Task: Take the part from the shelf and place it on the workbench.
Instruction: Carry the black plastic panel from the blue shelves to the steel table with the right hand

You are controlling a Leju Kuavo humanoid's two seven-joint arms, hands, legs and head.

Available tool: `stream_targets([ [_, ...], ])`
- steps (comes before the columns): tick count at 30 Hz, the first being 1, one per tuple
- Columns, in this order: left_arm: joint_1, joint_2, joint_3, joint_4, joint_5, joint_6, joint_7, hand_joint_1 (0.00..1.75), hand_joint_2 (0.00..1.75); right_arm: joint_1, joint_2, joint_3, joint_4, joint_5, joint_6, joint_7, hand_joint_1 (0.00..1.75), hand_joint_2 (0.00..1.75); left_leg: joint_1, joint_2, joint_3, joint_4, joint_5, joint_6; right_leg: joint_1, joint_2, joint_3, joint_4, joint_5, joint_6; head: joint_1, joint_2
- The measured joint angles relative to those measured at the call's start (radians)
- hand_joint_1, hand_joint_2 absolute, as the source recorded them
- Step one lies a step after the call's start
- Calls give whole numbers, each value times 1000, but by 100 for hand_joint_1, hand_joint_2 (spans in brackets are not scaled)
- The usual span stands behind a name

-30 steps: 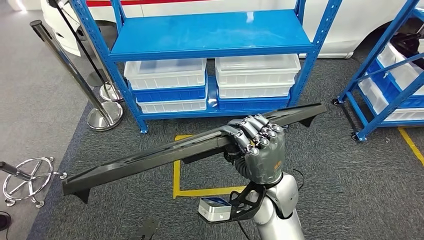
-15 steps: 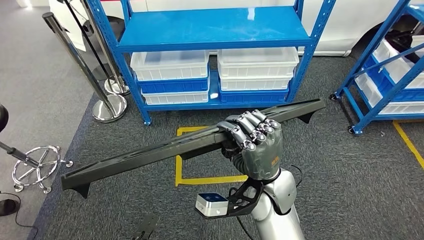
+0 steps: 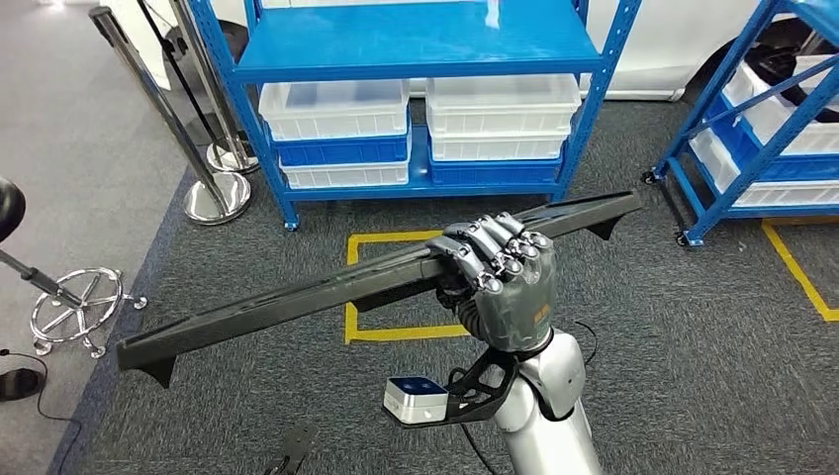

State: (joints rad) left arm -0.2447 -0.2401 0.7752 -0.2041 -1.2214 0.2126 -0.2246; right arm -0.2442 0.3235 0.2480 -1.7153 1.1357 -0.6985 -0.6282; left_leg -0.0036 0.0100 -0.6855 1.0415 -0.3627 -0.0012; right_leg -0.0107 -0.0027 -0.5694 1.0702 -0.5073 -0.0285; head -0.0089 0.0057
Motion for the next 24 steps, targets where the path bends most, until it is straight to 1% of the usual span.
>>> stream_targets([
  [1, 1, 0, 0, 0, 0, 0, 0, 0, 175, -1, 1, 0, 1, 0, 0, 0, 175, 175, 2, -1, -11, 19, -24, -7, -2, -1, -10, -3, 12, -8, 0, 0],
  [2, 2, 0, 0, 0, 0, 0, 0, 0, 175, -2, 2, 0, 1, 0, 0, 0, 175, 175, 5, -3, -27, 57, -65, -13, -4, -3, -23, -5, 25, -14, -1, 0],
  [4, 2, -1, 0, 0, 1, 0, 0, 0, 175, -3, 2, 0, 2, 0, 0, 0, 175, 175, 11, -3, -62, 180, -165, -24, -3, -3, -53, -4, 48, -18, -1, 0],
  [5, 2, -1, 0, 0, 1, 0, 0, 0, 175, -3, 2, 0, 3, 0, 0, 0, 175, 175, 12, -3, -72, 239, -195, -27, -2, -3, -68, -4, 59, -17, -1, 0],
  [6, 2, -1, 0, 0, 1, 0, 0, 0, 175, -3, 2, 0, 4, 0, 0, 0, 175, 175, 13, -3, -68, 273, -204, -28, -2, -3, -82, -4, 69, -16, -1, 0],
  [7, 3, -1, 0, 0, 1, 0, 0, 0, 175, -3, 2, 0, 4, 0, 0, 0, 175, 175, 13, -3, -45, 272, -195, -28, -2, -3, -95, -3, 80, -14, -1, 0],
  [8, 2, -1, 0, 0, 1, 0, 0, 0, 175, -3, 2, 0, 5, 0, 0, 0, 175, 175, 13, -4, -3, 233, -174, -26, -3, -3, -106, -3, 89, -12, -1, 0],
  [9, 1, -1, 0, 0, 1, 0, 0, 0, 175, -3, 2, 0, 5, 0, 0, 0, 175, 175, 13, -5, 57, 164, -156, -23, -3, -3, -114, -3, 99, -9, -1, 0],
  [10, -1, -1, 0, 0, 1, 0, 0, 0, 175, -4, 3, 0, 4, 0, 0, 0, 175, 175, 11, -6, 115, 86, -152, -18, -3, -3, -120, -3, 107, -4, -1, 0],
  [11, -3, -1, 0, 0, 1, 0, 0, 0, 175, -4, 3, 0, 4, 0, 0, 0, 175, 175, 9, -8, 158, 26, -151, -11, -3, -4, -122, -5, 116, 1, -1, 0],
  [12, -4, -1, 0, 0, 1, 0, 0, 0, 175, -5, 4, 0, 4, 0, 0, 0, 175, 175, 5, -9, 182, -13, -156, -4, -4, -4, -122, -7, 125, 7, -1, 0],
  [13, -5, -1, 0, 0, 0, 1, 0, 0, 175, -5, 4, 0, 4, 0, 0, 0, 175, 175, 2, -10, 186, -28, -157, 3, -4, -5, -121, -12, 134, 13, -1, 0],
  [14, -4, -1, 0, 0, 0, 1, 0, 0, 175, -6, 4, 0, 4, 1, 0, 0, 175, 175, 0, -10, 182, -31, -146, 11, -5, -5, -119, -19, 144, 21, -1, 0],
  [15, -4, -1, 0, 0, 0, 1, 0, 0, 175, -6, 3, 0, 5, 1, 0, 0, 175, 175, 1, -7, 180, -39, -135, 19, -5, -4, -121, -20, 145, 27, -1, 0],
  [16, -4, -2, 0, 0, 0, 1, 0, 0, 175, -7, 3, 0, 5, 0, 0, 0, 175, 175, 3, -5, 175, -46, -121, 29, -5, -3, -127, -10, 130, 31, -1, 0],
  [17, -5, -2, 0, 0, 0, 1, 0, 0, 175, -7, 2, 0, 5, 0, 0, 1, 175, 175, 5, -3, 167, -53, -106, 37, -4, -1, -139, 20, 95, 34, 0, 0],
  [18, -5, -3, 0, 0, 0, 1, 0, 0, 175, -7, 2, 0, 5, 0, 0, 1, 175, 175, 6, -1, 156, -55, -93, 43, -4, 0, -156, 70, 47, 34, 0, 0],
  [19, -5, -3, 0, 0, 0, 1, 0, 0, 175, -7, 2, 0, 5, 0, 0, 1, 175, 175, 4, -1, 141, -55, -82, 47, -3, 1, -174, 133, -2, 35, 0, 0],
  [20, -4, -3, 0, 0, 0, 1, 0, 0, 175, -7, 2, 0, 5, 0, 0, 1, 175, 175, 3, 0, 125, -52, -71, 48, -3, 2, -189, 196, -37, 37, 0, 0],
  [21, -3, -3, 0, 0, 0, 1, 0, 0, 175, -7, 1, 0, 5, 1, 0, 1, 175, 175, 2, 1, 110, -50, -62, 47, -4, 2, -192, 236, -50, 38, 0, 0],
  [22, -2, -3, 0, 0, 0, 1, 0, 0, 175, -7, 1, 0, 5, 1, 0, 1, 175, 175, 1, 2, 94, -46, -53, 46, -4, 1, -178, 246, -44, 39, 0, 0],
  [23, -2, -3, 0, 0, 1, 1, 0, 0, 175, -7, 1, 0, 5, 1, 0, 1, 175, 175, 1, 2, 79, -41, -45, 44, -4, 1, -143, 218, -25, 38, 0, 0],
  [24, -2, -3, 0, 0, 1, 1, 0, 0, 175, -8, 1, 0, 5, 1, 0, 1, 175, 175, 1, 2, 65, -34, -39, 41, -4, 0, -93, 159, -6, 37, 0, 0],
])
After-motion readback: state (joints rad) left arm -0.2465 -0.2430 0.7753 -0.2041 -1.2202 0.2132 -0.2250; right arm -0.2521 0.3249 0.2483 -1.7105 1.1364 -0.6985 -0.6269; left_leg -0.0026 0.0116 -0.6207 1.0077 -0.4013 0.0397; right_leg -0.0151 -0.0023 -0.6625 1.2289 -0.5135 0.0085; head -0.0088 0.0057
